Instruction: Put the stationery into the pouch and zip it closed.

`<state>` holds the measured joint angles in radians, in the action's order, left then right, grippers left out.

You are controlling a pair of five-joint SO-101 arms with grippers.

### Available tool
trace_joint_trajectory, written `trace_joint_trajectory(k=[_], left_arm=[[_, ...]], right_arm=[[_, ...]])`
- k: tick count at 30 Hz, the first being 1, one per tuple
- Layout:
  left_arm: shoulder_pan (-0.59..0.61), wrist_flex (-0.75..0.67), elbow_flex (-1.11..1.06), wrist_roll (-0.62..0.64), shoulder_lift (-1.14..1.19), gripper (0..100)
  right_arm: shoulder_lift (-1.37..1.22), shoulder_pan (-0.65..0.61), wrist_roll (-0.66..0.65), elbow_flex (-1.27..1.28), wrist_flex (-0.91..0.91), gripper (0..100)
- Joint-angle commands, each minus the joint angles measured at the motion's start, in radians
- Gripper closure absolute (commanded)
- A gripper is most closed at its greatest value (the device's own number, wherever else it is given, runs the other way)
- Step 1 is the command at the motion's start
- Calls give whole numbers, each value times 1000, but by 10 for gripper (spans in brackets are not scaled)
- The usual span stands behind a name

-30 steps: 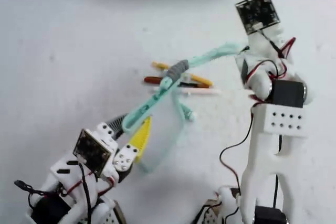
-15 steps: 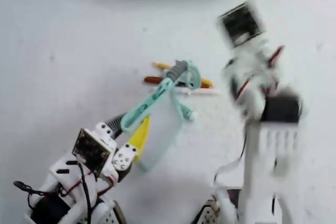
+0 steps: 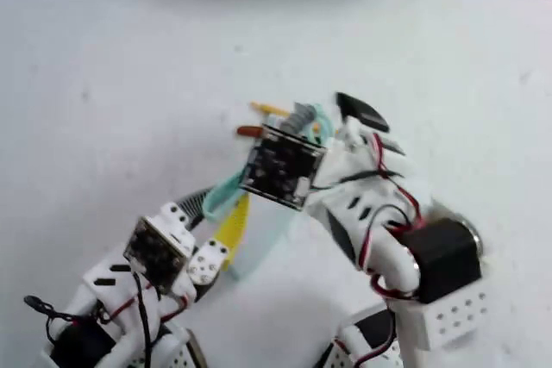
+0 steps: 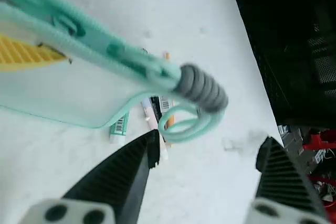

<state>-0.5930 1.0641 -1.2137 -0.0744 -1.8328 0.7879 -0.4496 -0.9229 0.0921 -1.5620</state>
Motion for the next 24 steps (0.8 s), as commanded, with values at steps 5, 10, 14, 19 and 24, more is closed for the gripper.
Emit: trace_joint_trajectory(k=[5, 10, 14, 19, 24], left_arm=[[-67, 28, 28, -48, 7, 977], [-67, 26, 28, -48, 7, 977], [-67, 26, 28, -46, 7, 977], [-67, 26, 28, -44, 7, 977], [-67, 26, 28, -43, 7, 977]], right_arm=[[-186, -36, -68, -189, -59, 708], [-249, -35, -137, -255, -134, 823], [-248, -54, -195, -258, -154, 865], [-257, -65, -262, -255, -156, 829], [-254, -65, -285, -255, -156, 905]])
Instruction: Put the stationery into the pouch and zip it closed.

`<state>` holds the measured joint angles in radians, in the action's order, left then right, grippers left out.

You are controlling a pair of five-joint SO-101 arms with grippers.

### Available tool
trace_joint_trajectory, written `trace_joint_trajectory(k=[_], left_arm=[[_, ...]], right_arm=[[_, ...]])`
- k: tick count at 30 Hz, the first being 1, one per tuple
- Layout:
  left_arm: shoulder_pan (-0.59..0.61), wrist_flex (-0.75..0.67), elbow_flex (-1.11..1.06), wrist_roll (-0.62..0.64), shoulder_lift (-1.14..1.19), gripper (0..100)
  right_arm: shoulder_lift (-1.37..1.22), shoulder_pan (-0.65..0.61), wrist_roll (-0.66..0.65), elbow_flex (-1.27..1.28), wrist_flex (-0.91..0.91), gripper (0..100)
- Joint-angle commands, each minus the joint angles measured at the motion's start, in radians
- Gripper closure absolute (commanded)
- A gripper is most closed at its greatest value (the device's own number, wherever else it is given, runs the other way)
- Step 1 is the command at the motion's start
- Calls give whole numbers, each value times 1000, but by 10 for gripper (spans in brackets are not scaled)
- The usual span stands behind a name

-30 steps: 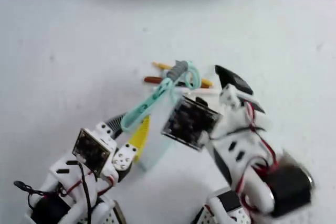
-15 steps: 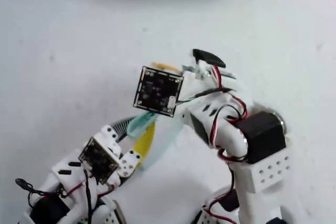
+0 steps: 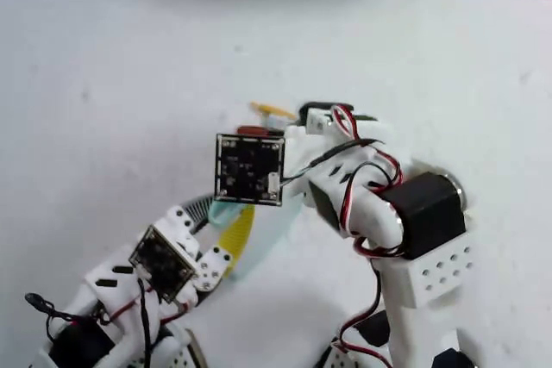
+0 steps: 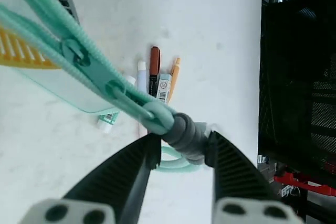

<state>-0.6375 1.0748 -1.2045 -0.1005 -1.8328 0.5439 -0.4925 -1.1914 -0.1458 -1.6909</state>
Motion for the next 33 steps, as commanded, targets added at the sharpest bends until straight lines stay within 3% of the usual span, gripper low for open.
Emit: trace_joint_trajectory(k=[1, 8, 14, 20, 25, 27, 33], left_arm=[[-22, 15, 18, -17, 7, 977], [-24, 15, 18, -20, 7, 976], [-22, 15, 18, -21, 7, 976], [-22, 9, 26, -23, 7, 961], [-21, 21, 18, 54, 7, 780], [-21, 28, 20, 104, 7, 775], [-21, 29, 20, 75, 7, 795]], right_arm=[[-10, -24, -17, -17, -27, 906], [-15, -104, -23, 41, -27, 800], [-4, -128, -121, 58, -27, 991], [-2, -104, -115, 40, -27, 980], [15, -79, 101, -98, 19, 981], [5, -82, 166, -143, 22, 981], [7, -85, 279, -147, 25, 981]])
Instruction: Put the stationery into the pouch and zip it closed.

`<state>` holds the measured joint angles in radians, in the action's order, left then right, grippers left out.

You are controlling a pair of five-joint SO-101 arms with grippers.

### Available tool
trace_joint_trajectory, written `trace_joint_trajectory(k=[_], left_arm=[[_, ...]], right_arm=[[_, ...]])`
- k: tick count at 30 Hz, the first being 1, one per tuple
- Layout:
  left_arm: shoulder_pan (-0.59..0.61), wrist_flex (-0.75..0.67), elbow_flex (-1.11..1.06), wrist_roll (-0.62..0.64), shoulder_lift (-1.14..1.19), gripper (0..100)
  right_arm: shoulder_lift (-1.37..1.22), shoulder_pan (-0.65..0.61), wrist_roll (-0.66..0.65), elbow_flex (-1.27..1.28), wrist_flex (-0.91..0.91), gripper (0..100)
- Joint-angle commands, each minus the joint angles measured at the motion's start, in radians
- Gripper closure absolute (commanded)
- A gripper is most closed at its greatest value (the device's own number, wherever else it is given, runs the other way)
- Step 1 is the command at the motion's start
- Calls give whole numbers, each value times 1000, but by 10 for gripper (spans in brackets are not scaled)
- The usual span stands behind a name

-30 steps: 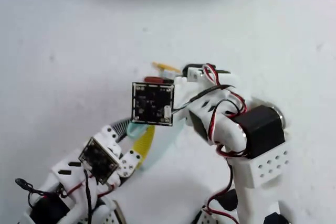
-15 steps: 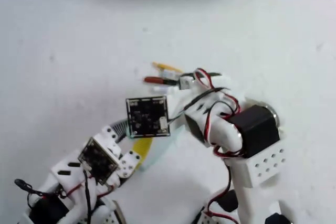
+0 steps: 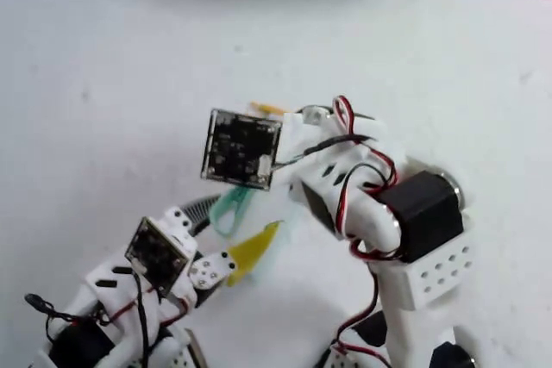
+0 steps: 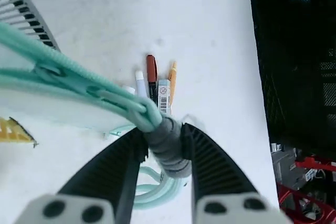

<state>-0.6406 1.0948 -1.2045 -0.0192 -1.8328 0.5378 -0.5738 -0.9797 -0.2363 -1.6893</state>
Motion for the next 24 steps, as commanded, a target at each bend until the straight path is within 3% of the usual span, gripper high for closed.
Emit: trace_joint_trajectory(k=[1, 6, 14, 24], left_arm=[[-18, 6, 20, -8, 7, 819], [-22, -6, 20, -41, 7, 980], [-19, -14, 0, -89, 7, 977], [-19, -89, -66, -91, 7, 977]], right_arm=[[19, -1, 83, -58, 25, 981], [21, 5, 109, -60, 22, 981], [21, 94, 110, -64, 22, 981], [104, 99, 112, -97, 22, 981]])
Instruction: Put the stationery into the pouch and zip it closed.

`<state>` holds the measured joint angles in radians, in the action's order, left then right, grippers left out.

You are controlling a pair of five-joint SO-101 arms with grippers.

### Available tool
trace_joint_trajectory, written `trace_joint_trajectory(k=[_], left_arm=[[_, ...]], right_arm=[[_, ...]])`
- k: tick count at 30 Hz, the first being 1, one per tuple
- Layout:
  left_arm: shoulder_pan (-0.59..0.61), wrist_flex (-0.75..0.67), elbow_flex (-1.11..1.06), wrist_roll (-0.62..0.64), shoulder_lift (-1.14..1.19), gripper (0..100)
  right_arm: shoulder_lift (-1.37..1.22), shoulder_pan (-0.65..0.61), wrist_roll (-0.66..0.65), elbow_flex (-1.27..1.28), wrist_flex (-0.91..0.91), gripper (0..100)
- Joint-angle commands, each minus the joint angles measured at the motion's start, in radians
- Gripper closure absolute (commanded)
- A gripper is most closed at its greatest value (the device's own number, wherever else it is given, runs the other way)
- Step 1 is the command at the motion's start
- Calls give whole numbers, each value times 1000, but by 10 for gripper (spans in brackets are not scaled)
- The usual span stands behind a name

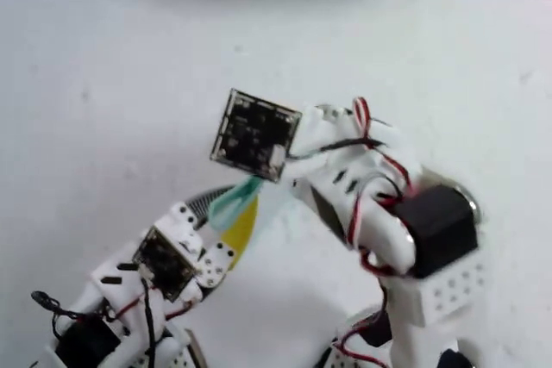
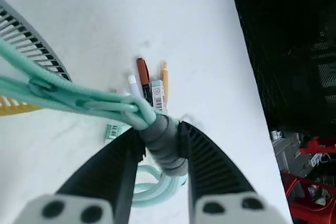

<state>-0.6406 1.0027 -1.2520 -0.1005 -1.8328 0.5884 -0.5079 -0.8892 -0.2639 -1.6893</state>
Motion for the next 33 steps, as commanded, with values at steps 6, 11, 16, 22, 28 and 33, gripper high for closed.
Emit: trace_joint_trajectory(k=[6, 11, 16, 22, 28, 33], left_arm=[[-18, 9, -18, -11, 7, 977], [-18, 11, -18, -9, 7, 977], [-18, 52, 11, -9, 7, 977], [-18, 135, 89, -57, 7, 977], [-18, 138, 89, -63, 7, 977], [-18, 138, 89, -63, 8, 977]], right_arm=[[61, 27, 21, 11, 16, 981], [61, -18, 20, 37, -28, 977], [61, -45, 20, 110, -25, 955], [54, -90, 12, 161, -16, 980], [61, -31, 20, 84, 31, 978], [51, -54, 20, 41, -25, 889]])
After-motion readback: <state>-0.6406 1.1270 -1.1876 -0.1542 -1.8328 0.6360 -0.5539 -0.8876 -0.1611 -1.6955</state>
